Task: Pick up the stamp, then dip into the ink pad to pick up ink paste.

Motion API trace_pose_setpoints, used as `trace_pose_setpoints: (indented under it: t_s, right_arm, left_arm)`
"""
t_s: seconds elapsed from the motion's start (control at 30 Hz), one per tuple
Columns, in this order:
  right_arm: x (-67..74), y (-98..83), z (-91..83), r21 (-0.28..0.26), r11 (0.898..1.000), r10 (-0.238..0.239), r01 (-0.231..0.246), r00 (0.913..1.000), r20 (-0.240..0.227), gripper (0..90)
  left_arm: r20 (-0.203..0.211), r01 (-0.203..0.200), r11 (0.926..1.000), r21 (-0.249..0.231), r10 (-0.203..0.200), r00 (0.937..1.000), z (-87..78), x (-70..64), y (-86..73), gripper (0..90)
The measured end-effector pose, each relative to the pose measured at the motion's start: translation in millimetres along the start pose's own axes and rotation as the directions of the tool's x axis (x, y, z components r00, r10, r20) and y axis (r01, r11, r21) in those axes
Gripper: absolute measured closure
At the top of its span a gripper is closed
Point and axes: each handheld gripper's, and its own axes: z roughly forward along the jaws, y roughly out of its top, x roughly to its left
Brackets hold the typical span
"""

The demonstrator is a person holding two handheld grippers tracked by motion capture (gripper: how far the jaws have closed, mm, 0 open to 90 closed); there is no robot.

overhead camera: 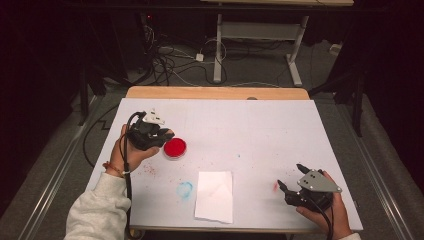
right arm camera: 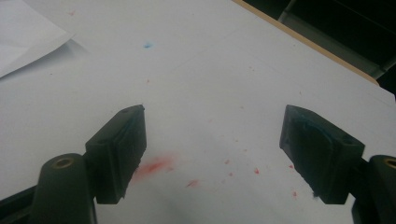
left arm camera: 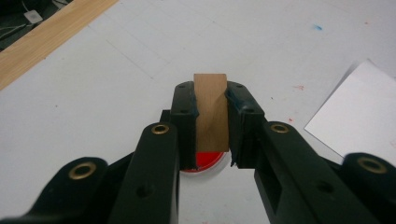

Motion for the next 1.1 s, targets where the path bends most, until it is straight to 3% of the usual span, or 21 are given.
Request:
trace_pose_setpoints:
  t_s: [0.6, 0.77, 1.1]
  right_arm:
    - [0.4, -0.6, 2.3, 0.007, 1.0, 0.0, 0.0, 1.0, -0.006, 23.5]
    - [1.7, -0.1, 2.9, 0.007, 1.0, -0.005, 0.005, 0.9999, -0.01, 23.4]
    - [2.0, -2.0, 5.5, 0.02, 1.0, -0.009, 0.009, 0.9998, -0.017, 23.5]
  left_arm:
    - [0.011, -0.005, 0.9998, 0.022, 0.005, 0.9999, 9.7, 1.6, -1.2, 73.8]
    - [0.019, -0.009, 0.9984, 0.056, 0.008, 0.9998, 22.2, 3.4, -2.2, 73.8]
    - [0.054, 0.033, 0.9914, 0.127, -0.04, 0.9978, 56.8, 16.8, -9.7, 73.8]
